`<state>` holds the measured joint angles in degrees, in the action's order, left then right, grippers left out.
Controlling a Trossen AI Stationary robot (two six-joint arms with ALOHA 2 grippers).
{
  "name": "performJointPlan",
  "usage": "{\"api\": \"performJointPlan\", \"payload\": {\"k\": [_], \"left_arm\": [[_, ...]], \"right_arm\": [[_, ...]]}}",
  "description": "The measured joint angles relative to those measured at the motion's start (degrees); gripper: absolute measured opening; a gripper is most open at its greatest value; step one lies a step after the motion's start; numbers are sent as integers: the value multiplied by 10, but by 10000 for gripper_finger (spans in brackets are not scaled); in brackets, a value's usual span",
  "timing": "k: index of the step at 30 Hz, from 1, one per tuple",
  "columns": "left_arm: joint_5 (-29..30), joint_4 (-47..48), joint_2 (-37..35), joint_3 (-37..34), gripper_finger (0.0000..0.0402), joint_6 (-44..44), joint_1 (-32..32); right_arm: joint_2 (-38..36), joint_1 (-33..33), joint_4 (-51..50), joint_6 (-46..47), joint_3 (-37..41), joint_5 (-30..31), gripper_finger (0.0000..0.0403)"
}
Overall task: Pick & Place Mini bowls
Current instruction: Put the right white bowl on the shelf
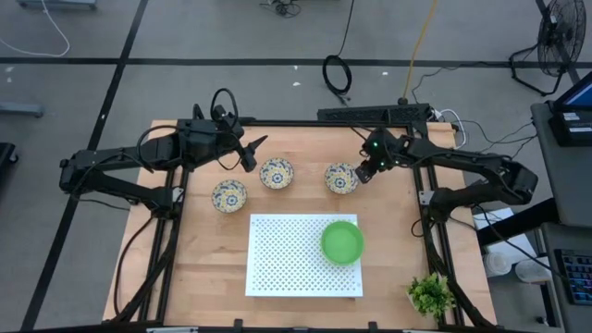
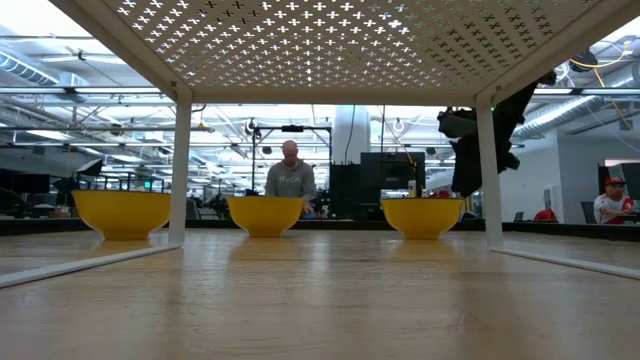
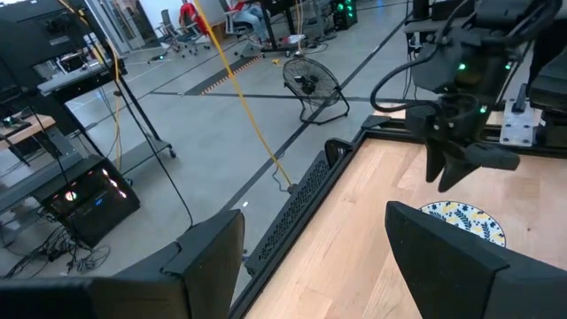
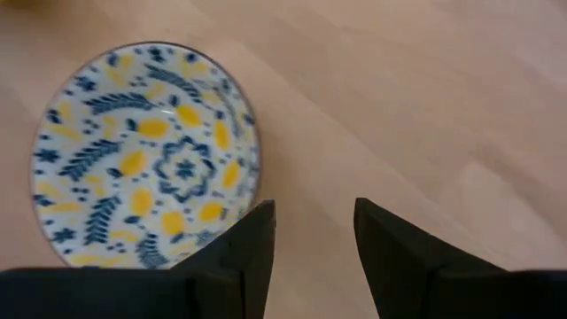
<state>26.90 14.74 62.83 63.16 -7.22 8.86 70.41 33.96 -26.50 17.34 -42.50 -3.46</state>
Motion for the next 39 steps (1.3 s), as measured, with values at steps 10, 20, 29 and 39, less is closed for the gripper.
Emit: {"api": "performJointPlan", "payload": {"k": [10, 20, 29, 39], "left_arm": [[0, 0, 0, 0, 273, 0, 0], [0, 0, 0, 0, 273, 0, 0], [0, 0, 0, 0, 273, 0, 0], [0, 0, 0, 0, 273, 0, 0]], "right_arm": [[0, 2, 82, 23, 35, -31, 146], [6, -16, 85, 30, 41, -84, 146], [33, -18, 158, 30, 87, -71, 146], [33, -18, 205, 15, 94, -68, 20]]}}
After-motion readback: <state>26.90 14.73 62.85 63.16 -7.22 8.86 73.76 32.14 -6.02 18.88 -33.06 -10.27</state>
